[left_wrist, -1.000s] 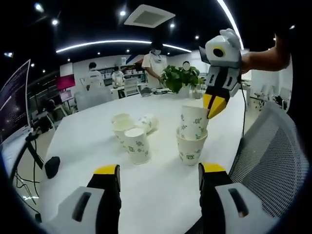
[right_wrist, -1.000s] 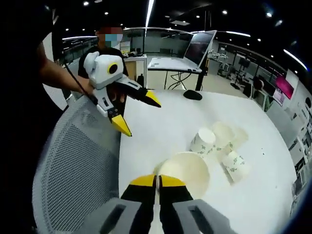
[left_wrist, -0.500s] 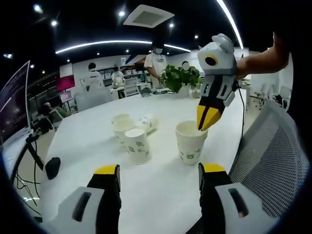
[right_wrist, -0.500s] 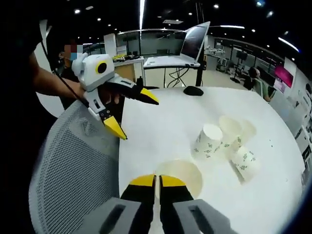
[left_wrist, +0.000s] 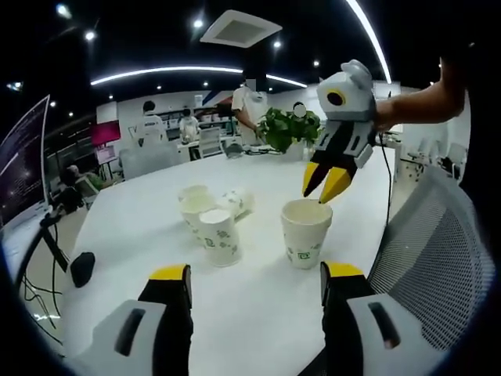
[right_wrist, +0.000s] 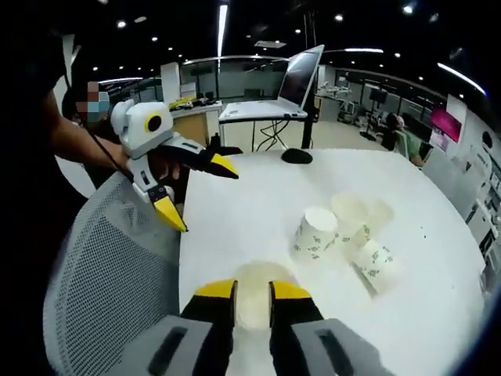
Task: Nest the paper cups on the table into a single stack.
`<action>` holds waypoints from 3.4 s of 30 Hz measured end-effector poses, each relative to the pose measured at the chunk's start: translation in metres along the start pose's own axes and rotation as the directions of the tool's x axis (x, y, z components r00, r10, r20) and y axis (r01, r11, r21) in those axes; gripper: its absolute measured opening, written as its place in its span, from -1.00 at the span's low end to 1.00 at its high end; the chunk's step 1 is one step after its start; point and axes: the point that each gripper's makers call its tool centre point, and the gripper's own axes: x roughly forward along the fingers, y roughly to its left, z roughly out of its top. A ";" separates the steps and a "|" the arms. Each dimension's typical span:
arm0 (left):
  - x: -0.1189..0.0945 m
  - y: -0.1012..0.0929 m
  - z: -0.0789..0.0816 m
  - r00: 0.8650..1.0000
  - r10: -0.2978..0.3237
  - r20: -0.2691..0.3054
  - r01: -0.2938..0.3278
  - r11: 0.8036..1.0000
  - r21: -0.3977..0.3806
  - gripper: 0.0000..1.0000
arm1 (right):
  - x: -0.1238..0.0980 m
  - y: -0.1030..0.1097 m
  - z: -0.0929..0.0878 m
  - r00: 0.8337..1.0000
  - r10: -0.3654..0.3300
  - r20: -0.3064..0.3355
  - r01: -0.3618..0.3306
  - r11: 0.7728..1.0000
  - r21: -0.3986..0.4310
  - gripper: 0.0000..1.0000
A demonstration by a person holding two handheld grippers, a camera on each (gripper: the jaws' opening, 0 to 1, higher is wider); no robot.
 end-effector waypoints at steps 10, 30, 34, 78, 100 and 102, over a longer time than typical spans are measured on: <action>0.000 -0.001 0.002 1.000 0.001 0.008 -0.001 1.000 -0.006 0.34 | -0.020 -0.071 0.003 0.974 -0.212 0.083 0.208 0.977 0.051 -0.26; 0.000 0.001 0.009 0.999 0.015 0.043 -0.014 1.000 -0.028 0.52 | -0.005 -0.158 -0.011 0.933 -0.318 0.166 0.292 0.943 0.162 -0.12; -0.001 0.002 0.011 0.998 0.019 0.052 -0.018 0.999 -0.033 0.55 | 0.003 -0.173 -0.016 0.934 -0.319 0.161 0.284 0.936 0.209 -0.10; 0.004 0.002 0.009 0.998 0.009 0.062 -0.006 0.999 -0.048 0.88 | 0.059 -0.197 -0.029 0.947 -0.235 0.219 0.066 0.809 0.584 -0.83; 0.004 0.000 0.009 0.998 0.007 0.056 -0.005 1.000 -0.022 0.85 | 0.009 -0.178 -0.013 0.899 -0.308 0.310 0.083 0.818 0.570 -1.00; 0.004 0.000 0.009 0.998 0.008 0.057 -0.007 1.000 -0.024 0.85 | -0.002 -0.168 -0.006 0.893 -0.303 0.332 0.070 0.824 0.563 -1.00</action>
